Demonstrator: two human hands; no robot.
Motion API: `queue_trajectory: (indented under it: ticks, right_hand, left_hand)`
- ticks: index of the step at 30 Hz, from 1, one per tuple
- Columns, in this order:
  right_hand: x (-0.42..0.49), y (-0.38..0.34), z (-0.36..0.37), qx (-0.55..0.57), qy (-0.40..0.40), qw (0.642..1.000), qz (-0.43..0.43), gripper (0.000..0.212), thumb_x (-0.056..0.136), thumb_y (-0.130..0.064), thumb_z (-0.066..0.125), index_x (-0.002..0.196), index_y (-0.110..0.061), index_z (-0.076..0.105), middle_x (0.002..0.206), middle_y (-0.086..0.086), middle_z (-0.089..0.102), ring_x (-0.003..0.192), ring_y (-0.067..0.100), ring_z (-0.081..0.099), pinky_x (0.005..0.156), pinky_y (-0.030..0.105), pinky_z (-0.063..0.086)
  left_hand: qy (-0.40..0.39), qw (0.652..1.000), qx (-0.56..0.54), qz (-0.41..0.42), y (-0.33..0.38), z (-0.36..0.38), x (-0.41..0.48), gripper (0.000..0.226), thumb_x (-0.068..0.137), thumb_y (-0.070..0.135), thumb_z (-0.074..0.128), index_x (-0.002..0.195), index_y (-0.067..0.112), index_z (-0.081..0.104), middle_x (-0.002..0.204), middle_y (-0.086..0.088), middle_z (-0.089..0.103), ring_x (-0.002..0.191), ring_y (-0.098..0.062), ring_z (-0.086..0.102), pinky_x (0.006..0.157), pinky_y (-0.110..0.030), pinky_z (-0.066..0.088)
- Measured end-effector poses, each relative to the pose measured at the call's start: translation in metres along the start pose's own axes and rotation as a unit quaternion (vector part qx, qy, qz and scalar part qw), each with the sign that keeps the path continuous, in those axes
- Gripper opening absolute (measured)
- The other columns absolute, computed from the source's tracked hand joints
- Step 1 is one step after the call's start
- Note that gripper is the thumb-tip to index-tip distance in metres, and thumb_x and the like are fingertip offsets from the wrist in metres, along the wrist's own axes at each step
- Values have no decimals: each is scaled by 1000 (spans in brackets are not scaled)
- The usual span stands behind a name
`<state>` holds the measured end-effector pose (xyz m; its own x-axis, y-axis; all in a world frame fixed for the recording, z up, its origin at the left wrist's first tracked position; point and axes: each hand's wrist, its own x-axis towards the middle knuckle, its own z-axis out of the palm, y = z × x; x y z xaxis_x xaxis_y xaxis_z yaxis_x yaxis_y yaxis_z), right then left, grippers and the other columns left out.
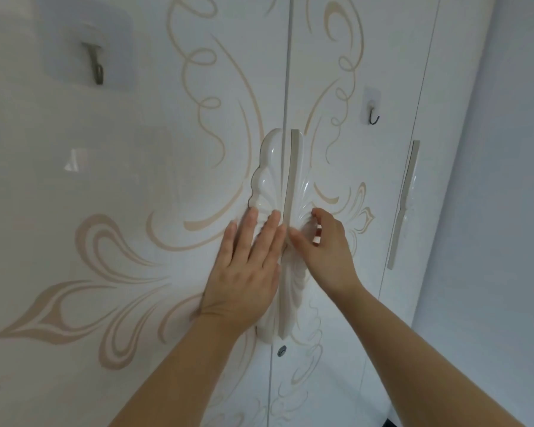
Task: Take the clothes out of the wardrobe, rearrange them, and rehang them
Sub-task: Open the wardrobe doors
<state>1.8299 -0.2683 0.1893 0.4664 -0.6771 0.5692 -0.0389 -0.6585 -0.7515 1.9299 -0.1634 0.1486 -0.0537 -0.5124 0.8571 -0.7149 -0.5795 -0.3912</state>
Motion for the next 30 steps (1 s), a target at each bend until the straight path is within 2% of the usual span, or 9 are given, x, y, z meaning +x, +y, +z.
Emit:
queue_trajectory:
  ticks: [4,6,10,13,15,17,20,25,30]
  right_hand:
    - [2,-9,-20,66,-42,997,12,42,94,-37,43,111,0,53,109,20,57,102,37,54,93,53,44]
    - [-3,-12,-26,122,-32,991,36,39,97,-32,39,104,4,52,104,24,57,105,40,51,93,56,43]
    - [-17,-8,-53,196,-23,977,83,26,99,-32,38,92,-22,60,98,-1,62,101,22,59,93,38,48]
    - [-30,-1,-89,244,-16,964,105,27,98,-28,38,104,-16,61,104,0,62,102,20,60,89,32,50]
    - [-39,5,-114,254,-12,961,110,29,98,-29,37,101,-15,62,104,6,63,102,25,61,91,36,50]
    - [-47,13,-139,251,-4,962,111,33,99,-31,35,103,-15,64,106,8,65,103,27,62,92,39,51]
    - [-58,24,-182,249,-9,962,114,42,99,-37,30,112,-13,63,107,6,67,101,24,64,91,38,51]
    - [-71,43,-257,209,4,969,134,50,97,-44,27,115,-15,63,111,2,67,102,21,64,96,42,48]
    - [-85,55,-328,125,122,980,99,39,89,-49,37,109,-27,62,112,-5,62,103,14,61,99,40,46]
  left_hand:
    - [-18,1000,-21,2,-2,-7,1,52,96,31,33,143,10,33,151,-8,27,139,-36,20,112,-50,19]
    - [-29,998,-52,5,-3,-13,1,50,96,32,32,141,12,36,150,-6,31,140,-35,20,113,-49,18]
    - [-14,984,-167,-62,7,-31,4,47,94,34,35,134,12,46,140,-7,47,136,-30,30,113,-48,19]
    - [-24,959,-260,-108,35,-53,18,49,94,37,34,132,10,47,136,-9,49,131,-28,38,110,-51,25]
    - [-51,920,-370,-117,61,-72,36,55,92,43,28,141,18,32,145,-3,37,134,-19,32,113,-40,22]
    - [-88,877,-459,-110,90,-88,53,60,87,51,16,143,30,8,149,11,19,136,-2,12,111,-19,3]
    - [-106,856,-504,-46,137,-100,65,63,84,58,9,139,37,-11,145,25,4,128,16,-8,101,-5,-14]
    - [-141,832,-537,-3,205,-115,88,62,79,68,9,122,48,-31,137,32,-20,129,9,-13,110,-20,-4]
    - [-141,816,-560,6,271,-130,119,56,88,55,17,121,49,-27,136,30,-27,132,5,-14,108,-20,-1]
